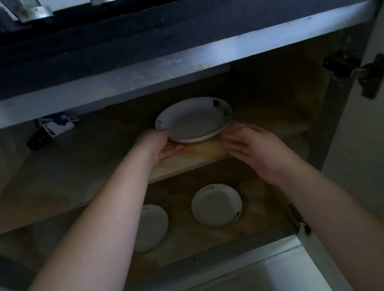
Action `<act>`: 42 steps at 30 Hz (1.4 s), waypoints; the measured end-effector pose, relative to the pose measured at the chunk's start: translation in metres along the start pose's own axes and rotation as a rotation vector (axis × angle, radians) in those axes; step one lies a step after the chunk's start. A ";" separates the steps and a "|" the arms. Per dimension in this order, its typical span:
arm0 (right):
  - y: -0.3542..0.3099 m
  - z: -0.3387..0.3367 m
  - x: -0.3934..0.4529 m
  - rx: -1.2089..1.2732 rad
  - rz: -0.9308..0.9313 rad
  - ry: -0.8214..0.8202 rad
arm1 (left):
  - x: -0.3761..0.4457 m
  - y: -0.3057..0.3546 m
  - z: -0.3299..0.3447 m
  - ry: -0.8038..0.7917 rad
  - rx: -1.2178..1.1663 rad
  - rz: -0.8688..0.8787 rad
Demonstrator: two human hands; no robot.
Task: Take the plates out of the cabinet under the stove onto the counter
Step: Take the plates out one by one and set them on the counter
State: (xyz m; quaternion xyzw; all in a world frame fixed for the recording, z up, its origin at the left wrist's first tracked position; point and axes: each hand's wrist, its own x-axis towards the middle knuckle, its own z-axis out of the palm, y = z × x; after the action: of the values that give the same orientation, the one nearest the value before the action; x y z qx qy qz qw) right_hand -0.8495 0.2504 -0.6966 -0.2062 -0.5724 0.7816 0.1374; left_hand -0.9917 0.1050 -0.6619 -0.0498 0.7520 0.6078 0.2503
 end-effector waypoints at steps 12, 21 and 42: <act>-0.015 -0.007 -0.003 0.043 0.060 0.142 | -0.020 -0.016 -0.024 -0.076 -0.060 0.028; -0.020 -0.007 -0.011 0.093 0.129 0.125 | -0.037 -0.027 -0.038 -0.098 -0.117 0.130; -0.015 -0.005 0.003 -0.066 0.062 -0.027 | -0.055 -0.054 -0.072 -0.068 -0.139 0.158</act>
State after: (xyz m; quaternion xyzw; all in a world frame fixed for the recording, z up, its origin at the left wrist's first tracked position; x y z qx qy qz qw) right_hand -0.8505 0.2607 -0.6841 -0.2178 -0.5929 0.7690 0.0986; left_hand -0.9465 0.0112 -0.6759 0.0130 0.7005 0.6778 0.2229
